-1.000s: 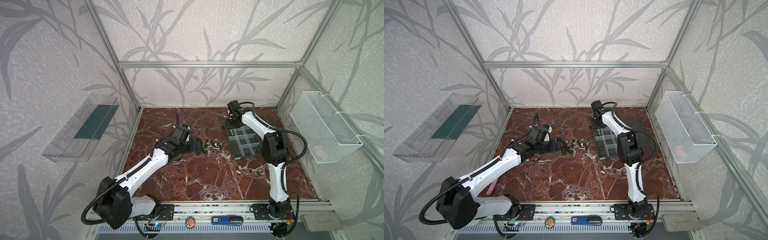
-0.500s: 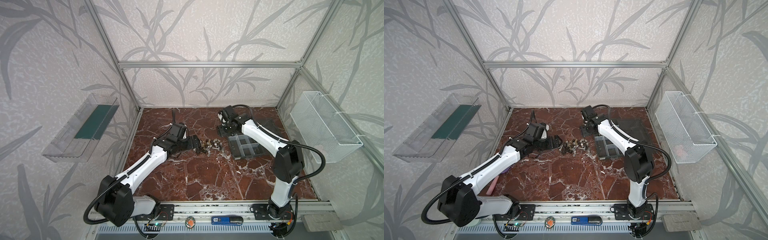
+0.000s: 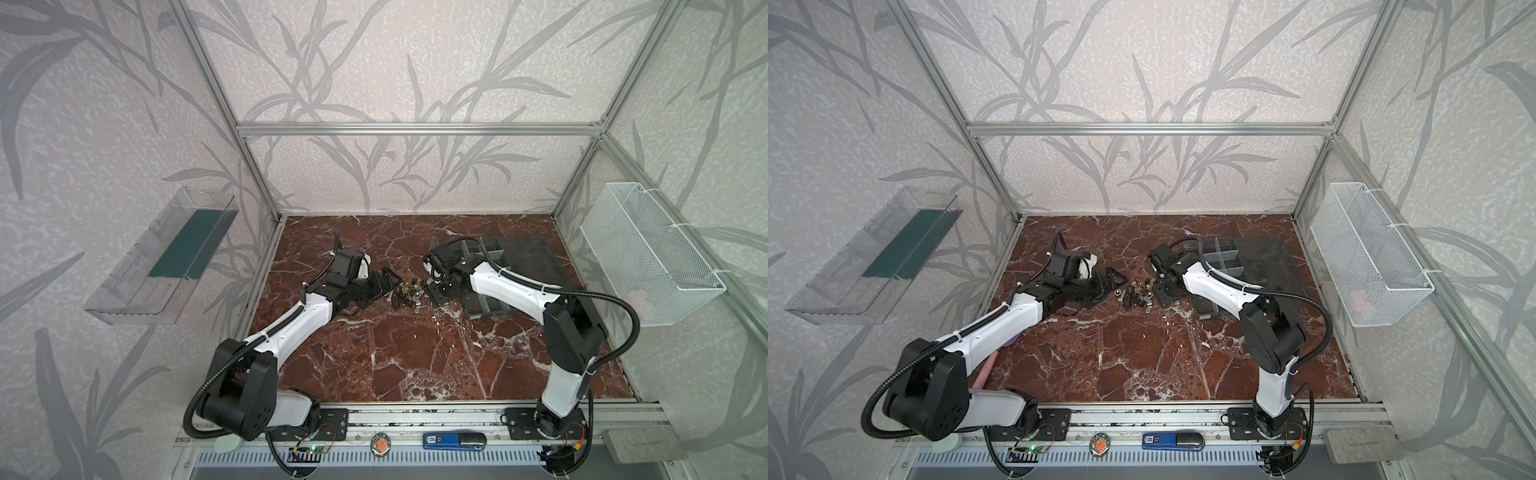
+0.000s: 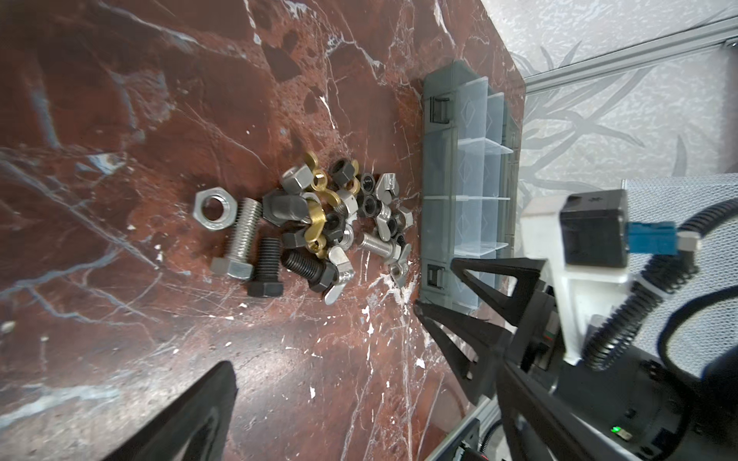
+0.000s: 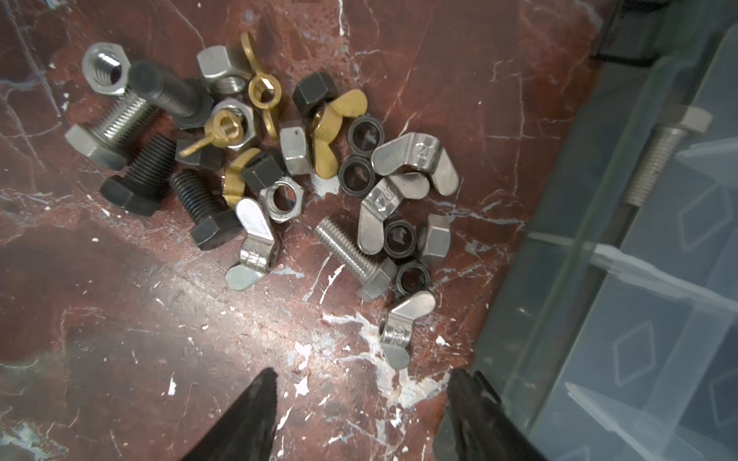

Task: Sort the screws and nuts into containers
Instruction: Pick up the screw from the center of the table.

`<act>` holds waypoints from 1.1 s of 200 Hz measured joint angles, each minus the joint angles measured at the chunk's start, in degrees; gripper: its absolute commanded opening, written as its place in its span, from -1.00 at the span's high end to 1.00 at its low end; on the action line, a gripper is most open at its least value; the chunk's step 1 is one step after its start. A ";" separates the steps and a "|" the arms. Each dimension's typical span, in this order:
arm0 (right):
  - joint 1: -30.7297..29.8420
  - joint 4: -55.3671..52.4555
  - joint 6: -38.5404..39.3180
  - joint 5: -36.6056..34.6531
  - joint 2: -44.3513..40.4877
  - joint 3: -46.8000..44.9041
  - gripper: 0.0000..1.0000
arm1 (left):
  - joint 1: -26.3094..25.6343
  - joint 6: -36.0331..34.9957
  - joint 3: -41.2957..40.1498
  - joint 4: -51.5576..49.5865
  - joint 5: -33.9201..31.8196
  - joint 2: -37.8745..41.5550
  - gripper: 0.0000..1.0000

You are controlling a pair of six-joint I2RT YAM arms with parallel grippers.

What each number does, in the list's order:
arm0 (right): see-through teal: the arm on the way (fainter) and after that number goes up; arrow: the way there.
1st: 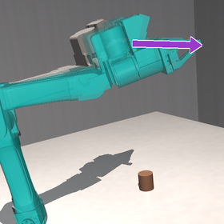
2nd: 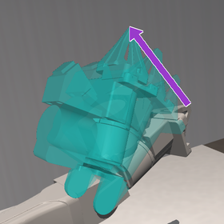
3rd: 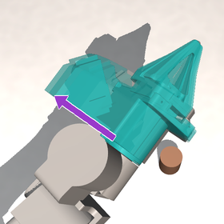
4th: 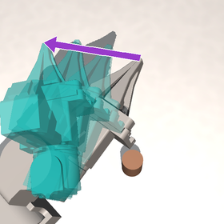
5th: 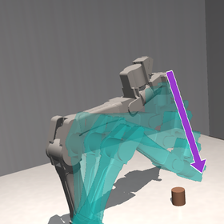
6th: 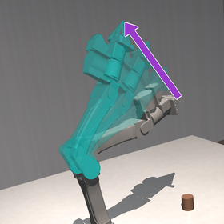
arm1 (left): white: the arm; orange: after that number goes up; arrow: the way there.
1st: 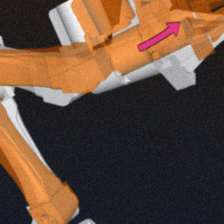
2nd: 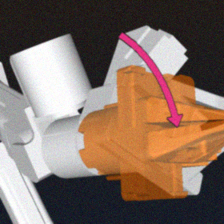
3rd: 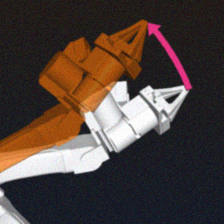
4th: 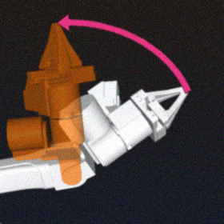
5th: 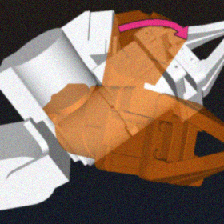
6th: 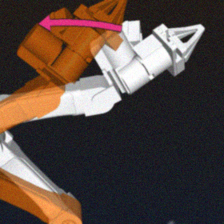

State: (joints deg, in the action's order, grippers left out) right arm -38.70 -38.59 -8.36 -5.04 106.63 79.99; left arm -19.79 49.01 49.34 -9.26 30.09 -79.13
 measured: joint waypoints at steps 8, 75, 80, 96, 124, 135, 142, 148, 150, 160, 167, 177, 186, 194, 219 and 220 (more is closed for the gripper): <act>0.00 0.20 0.17 0.04 1.16 0.26 -0.29 | 0.02 0.55 0.00 0.68 0.44 -0.13 -0.99; -0.07 1.01 2.25 0.33 10.47 4.09 -0.19 | 0.48 1.84 0.00 2.56 1.97 -0.79 -0.98; -0.07 0.96 2.45 0.13 10.73 4.42 -0.19 | 0.52 1.88 0.00 2.56 2.01 -0.96 -0.99; -0.09 1.07 2.82 -0.11 11.41 5.27 -0.07 | 0.55 2.03 0.00 2.54 2.19 -1.49 -0.99; -0.11 1.11 3.43 -0.72 12.09 5.90 -0.01 | 0.55 2.01 0.04 2.45 2.47 -1.75 -0.99; -0.11 1.09 3.80 -1.05 12.44 6.34 -0.01 | 0.59 2.01 0.11 2.43 2.56 -1.75 -0.99; -0.11 1.11 3.98 -1.25 12.66 6.64 0.05 | 0.68 2.01 0.15 2.43 2.58 -1.75 -0.98; -0.11 1.25 4.15 -1.49 12.87 6.86 0.16 | 0.72 2.01 0.20 2.43 2.58 -1.75 -0.99; -0.11 1.27 4.24 -1.60 12.96 6.95 0.20 | 0.72 2.01 0.20 2.40 2.58 -1.75 -0.99; -0.11 1.46 4.50 -1.79 13.29 7.17 0.28 | 0.74 2.01 0.26 2.40 2.58 -1.75 -0.99; -0.15 1.60 4.68 -1.86 13.40 7.19 0.28 | 0.74 2.01 0.31 2.38 2.58 -1.75 -0.98; -0.15 1.60 4.83 -1.73 13.68 7.13 0.28 | 0.74 2.01 0.33 2.38 2.58 -1.75 -0.99; -0.15 1.90 4.83 -1.51 13.77 6.84 0.28 | 0.76 2.01 0.33 2.38 2.56 -1.77 -0.98; -0.15 2.21 4.79 -1.42 13.64 6.45 0.28 | 0.74 2.01 0.33 2.38 2.58 -1.81 -0.99; -0.15 4.07 4.35 -0.87 12.33 4.20 0.32 | 0.74 2.01 0.44 2.21 2.56 -2.16 -0.99; -0.15 4.11 4.33 -0.85 12.24 4.07 0.33 | 0.76 2.01 0.44 2.21 2.56 -2.19 -0.99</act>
State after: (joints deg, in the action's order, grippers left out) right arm -38.85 -34.48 -4.03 -5.89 118.87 84.05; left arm -19.03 51.03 49.78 -7.05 32.64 -81.32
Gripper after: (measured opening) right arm 0.357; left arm 0.992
